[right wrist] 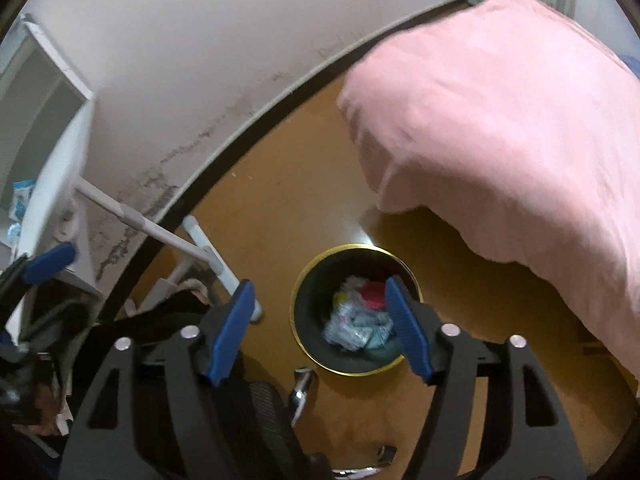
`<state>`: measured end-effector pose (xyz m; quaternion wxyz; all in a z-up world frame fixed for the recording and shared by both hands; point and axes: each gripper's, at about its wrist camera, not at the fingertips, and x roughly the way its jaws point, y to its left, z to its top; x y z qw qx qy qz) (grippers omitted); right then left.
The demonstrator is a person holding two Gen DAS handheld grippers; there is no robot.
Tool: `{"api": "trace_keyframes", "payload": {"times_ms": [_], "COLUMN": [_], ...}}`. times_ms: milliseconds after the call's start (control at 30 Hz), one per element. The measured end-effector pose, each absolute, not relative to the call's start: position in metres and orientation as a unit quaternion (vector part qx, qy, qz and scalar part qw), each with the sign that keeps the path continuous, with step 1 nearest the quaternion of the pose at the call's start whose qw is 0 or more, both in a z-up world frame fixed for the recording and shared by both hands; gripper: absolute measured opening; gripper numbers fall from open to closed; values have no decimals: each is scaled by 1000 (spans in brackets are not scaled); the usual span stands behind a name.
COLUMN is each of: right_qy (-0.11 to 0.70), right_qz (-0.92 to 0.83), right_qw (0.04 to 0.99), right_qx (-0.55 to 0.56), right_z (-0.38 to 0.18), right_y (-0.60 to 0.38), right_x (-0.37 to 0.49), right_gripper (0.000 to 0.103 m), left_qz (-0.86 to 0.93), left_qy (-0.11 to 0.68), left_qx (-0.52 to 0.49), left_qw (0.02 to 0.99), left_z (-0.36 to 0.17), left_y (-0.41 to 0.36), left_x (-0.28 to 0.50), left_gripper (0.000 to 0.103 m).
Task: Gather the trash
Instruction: 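Carry the bag and glove to the wastebasket and open both tools, then grasp the white tape roll with the left tool while the right tool grasps the white-blue mask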
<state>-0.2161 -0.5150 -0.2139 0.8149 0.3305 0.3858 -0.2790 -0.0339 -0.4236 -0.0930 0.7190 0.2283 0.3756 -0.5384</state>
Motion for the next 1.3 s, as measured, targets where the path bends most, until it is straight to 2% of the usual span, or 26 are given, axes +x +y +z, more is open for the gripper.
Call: {"api": "trace_keyframes", "payload": {"times_ms": [233, 367, 567, 833, 1000, 1033, 1100, 1300], "right_qy": [369, 371, 375, 408, 444, 448, 452, 413], "right_qz": [-158, -68, 85, 172, 179, 182, 184, 157], "right_qw": [886, 910, 918, 894, 876, 873, 871, 894], "right_qx": [232, 170, 96, 63, 59, 57, 51, 75], "right_z": [-141, -108, -66, -61, -83, -86, -87, -69], "right_y": [-439, -379, -275, -181, -161, -159, -157, -197], "right_x": [-103, -18, 126, 288, 340, 344, 347, 322], "right_gripper": [74, 74, 75, 78, 77, 74, 25, 24], "left_qz": [-423, -309, -210, -148, -137, -134, -135, -136], "left_qy": [339, 356, 391, 419, 428, 429, 432, 451], "left_qx": [201, 163, 93, 48, 33, 32, 33, 15], "left_qw": [816, 866, 891, 894, 893, 893, 891, 882], "left_z": [-36, -29, -37, -50, -55, -55, -56, -59], "left_y": [-291, -191, -73, -5, 7, 6, 3, -26], "left_x": [57, 130, 184, 212, 237, 245, 257, 306], "left_gripper": [89, 89, 89, 90, 90, 90, 90, 90]}}
